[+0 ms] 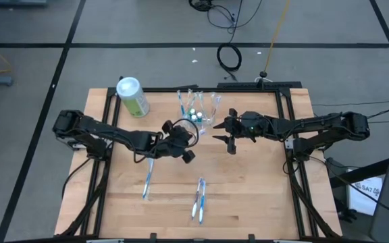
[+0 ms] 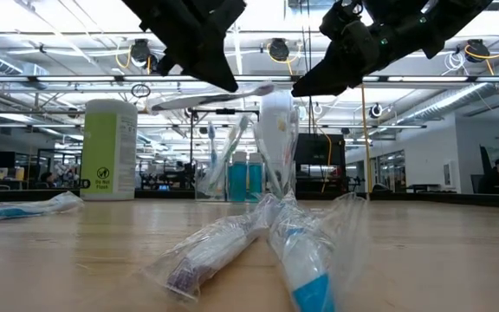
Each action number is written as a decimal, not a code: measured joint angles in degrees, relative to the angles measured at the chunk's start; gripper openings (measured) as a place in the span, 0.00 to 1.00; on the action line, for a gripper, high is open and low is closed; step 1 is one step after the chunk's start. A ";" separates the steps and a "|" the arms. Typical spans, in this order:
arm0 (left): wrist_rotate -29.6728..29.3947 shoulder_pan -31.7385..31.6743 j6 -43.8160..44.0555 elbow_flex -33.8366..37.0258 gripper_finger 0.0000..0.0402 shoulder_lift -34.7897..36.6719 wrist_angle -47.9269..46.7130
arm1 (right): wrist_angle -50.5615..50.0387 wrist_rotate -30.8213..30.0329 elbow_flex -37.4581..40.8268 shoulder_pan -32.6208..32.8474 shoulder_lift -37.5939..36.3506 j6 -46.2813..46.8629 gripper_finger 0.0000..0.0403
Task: Pick & Place toothbrushing station
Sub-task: Put the top purple toothbrush into the transparent organizer
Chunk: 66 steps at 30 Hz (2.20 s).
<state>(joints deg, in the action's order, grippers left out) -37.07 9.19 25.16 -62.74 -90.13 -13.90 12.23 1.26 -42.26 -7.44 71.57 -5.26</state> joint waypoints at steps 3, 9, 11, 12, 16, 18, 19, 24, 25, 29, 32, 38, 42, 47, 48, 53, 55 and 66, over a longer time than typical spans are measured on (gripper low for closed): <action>-0.05 -0.68 -1.12 0.04 0.00 0.43 -0.30 | -0.03 0.02 0.00 0.00 0.00 0.00 0.42; -0.57 -1.68 -2.61 0.09 0.00 2.88 -0.10 | -0.31 0.02 0.00 0.00 0.00 0.02 0.42; -0.75 -1.66 -2.67 0.56 0.00 4.68 0.14 | -0.33 0.02 0.00 0.00 0.00 0.02 0.42; -0.84 -1.64 -2.76 1.24 0.00 5.58 0.61 | -0.39 0.01 0.00 -0.01 0.00 0.01 0.42; -1.47 -2.26 -1.02 7.73 0.00 10.52 3.47 | -0.11 0.02 0.00 -0.01 0.00 -0.16 0.42; -0.03 -2.91 -1.73 12.19 0.00 13.28 12.16 | -0.04 0.02 0.00 -0.02 0.00 -0.26 0.42; 0.71 -3.28 -3.01 14.65 0.00 14.82 16.78 | 0.00 0.00 0.00 -0.01 0.00 -0.28 0.42; 2.29 -6.28 -8.55 24.83 0.00 17.86 38.21 | 0.37 0.02 0.00 -0.02 0.00 -0.07 0.42; 3.28 -7.10 -9.44 26.31 0.00 17.72 42.23 | 0.37 0.00 0.00 0.00 0.00 -0.04 0.42; 6.86 -10.00 -10.92 30.92 0.00 17.71 53.61 | 0.56 0.02 0.00 -0.01 0.00 -0.11 0.42; 7.78 -12.02 -11.48 33.03 0.00 17.54 57.46 | 0.96 0.00 0.00 -0.02 0.00 -0.11 0.42; 10.82 -16.38 -11.86 34.16 0.00 16.10 61.16 | 1.71 -0.17 0.00 -0.08 0.00 -0.29 0.42; 14.44 -19.02 -12.02 34.12 0.00 12.79 66.33 | 2.29 -0.17 0.02 -0.07 0.00 -0.23 0.42; 17.13 -22.20 -12.45 34.14 0.00 7.60 73.65 | 2.62 -0.08 0.02 -0.07 0.00 -0.20 0.42; 17.84 -22.74 -12.48 34.12 0.00 6.58 75.31 | 2.62 -0.07 0.01 -0.07 0.00 -0.20 0.42; 19.27 -24.98 -13.73 34.10 0.00 2.54 81.31 | 2.56 -0.02 0.02 -0.07 0.00 -0.20 0.42; 19.53 -25.87 -13.90 34.10 0.00 1.08 82.78 | 2.58 -0.02 0.02 -0.07 0.00 -0.20 0.42; 22.04 -29.21 -12.14 34.02 0.00 -6.61 92.82 | 2.62 -0.01 0.02 -0.07 0.00 -0.33 0.42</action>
<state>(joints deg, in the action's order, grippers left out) -15.03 -20.02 13.03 -28.72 -96.74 78.92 14.85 1.24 -42.24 -7.51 71.57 -5.58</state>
